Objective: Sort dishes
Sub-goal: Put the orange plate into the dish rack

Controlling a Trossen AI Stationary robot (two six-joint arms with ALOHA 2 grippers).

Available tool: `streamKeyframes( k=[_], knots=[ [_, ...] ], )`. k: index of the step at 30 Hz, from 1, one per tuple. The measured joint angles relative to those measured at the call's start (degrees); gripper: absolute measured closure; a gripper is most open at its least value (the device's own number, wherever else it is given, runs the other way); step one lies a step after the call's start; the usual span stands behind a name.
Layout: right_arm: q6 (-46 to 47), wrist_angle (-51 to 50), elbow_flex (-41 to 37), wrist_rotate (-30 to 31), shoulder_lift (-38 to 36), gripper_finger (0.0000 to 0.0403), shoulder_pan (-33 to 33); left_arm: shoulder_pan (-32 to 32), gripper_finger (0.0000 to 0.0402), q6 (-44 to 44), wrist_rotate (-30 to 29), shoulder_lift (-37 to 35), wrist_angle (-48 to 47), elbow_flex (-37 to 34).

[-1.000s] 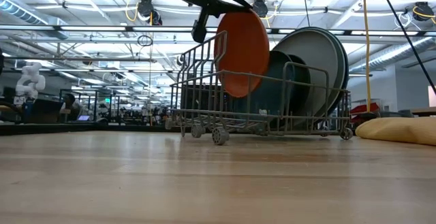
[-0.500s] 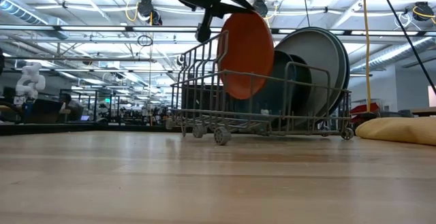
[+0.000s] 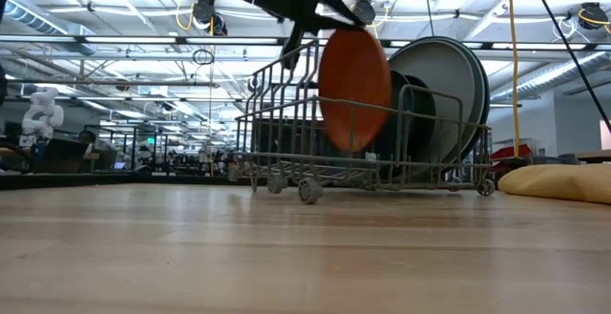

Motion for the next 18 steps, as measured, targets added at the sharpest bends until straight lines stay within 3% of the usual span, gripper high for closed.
streamKeyframes(
  k=[8,18],
  knots=[
    [0.1,-0.3,0.0,0.0,0.0,0.0218,0.0,-1.1,0.0400,-0.9,-1.9,1.8,0.1,0.0],
    [0.1,-1.1,0.0,0.0,0.0,0.0218,0.0,-1.9,0.0400,4.0,-3.7,1.4,8.3,0.0]
  ],
)
